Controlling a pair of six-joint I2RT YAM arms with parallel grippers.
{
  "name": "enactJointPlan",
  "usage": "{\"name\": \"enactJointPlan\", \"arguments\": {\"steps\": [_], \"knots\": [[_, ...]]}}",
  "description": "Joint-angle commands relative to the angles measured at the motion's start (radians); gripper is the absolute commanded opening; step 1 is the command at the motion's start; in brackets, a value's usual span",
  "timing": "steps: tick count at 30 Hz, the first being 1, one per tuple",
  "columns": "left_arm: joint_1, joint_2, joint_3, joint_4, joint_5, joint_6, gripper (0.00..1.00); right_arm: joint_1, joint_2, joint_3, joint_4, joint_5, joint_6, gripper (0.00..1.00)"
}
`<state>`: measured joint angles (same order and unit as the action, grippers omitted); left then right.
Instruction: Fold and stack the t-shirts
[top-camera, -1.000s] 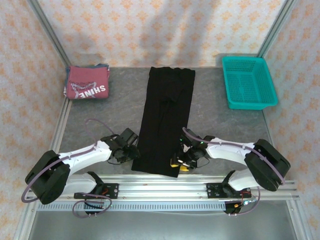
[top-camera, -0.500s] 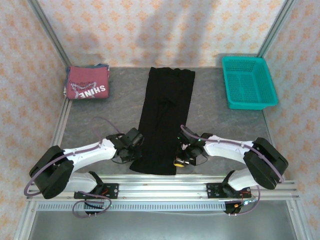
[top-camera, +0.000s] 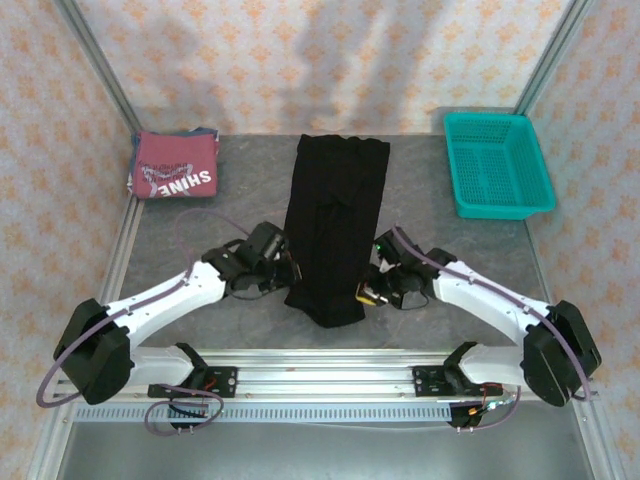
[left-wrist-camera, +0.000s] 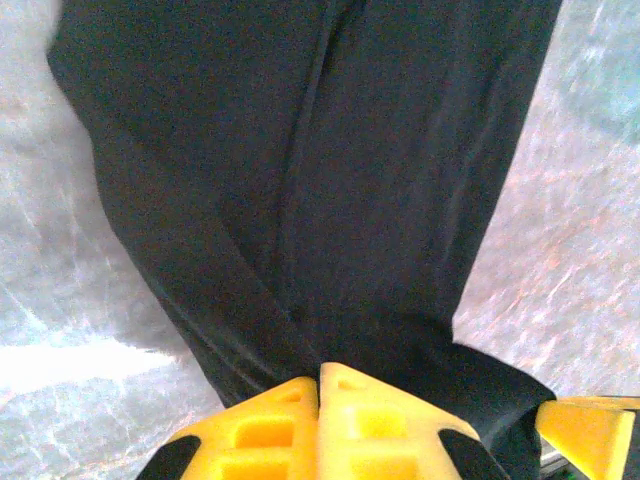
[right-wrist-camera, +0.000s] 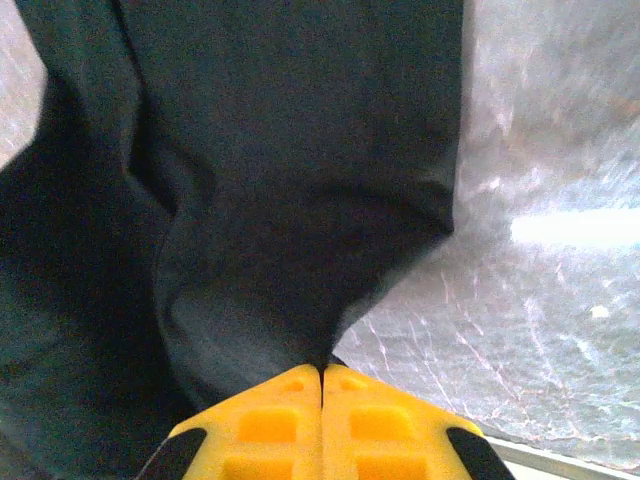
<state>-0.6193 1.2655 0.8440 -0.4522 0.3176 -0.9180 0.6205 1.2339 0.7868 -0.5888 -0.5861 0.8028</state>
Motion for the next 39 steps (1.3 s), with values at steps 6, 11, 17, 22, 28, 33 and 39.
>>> {"name": "enactJointPlan", "arguments": {"steps": [6,11,17,22,28,33,39], "knots": [[0.166,0.155,0.238,-0.057,0.043,0.123,0.00,-0.228,0.126,0.196,-0.047,-0.019,-0.134,0.00],[0.242,0.310,0.375,-0.042,0.065,0.157,0.00,-0.329,0.271,0.337,-0.039,-0.072,-0.183,0.00],[0.307,0.456,0.526,-0.066,0.064,0.198,0.00,-0.392,0.415,0.456,-0.041,-0.102,-0.216,0.00],[0.315,0.583,0.615,-0.074,0.098,0.229,0.00,-0.416,0.508,0.486,-0.018,-0.115,-0.221,0.00],[0.323,0.739,0.696,-0.071,0.106,0.239,0.00,-0.438,0.608,0.520,0.038,-0.113,-0.195,0.00],[0.325,0.828,0.804,-0.113,0.082,0.248,0.02,-0.467,0.698,0.577,0.069,-0.117,-0.161,0.00],[0.343,0.807,0.899,-0.129,0.092,0.193,0.53,-0.521,0.697,0.572,0.455,-0.284,0.080,0.38]]}}
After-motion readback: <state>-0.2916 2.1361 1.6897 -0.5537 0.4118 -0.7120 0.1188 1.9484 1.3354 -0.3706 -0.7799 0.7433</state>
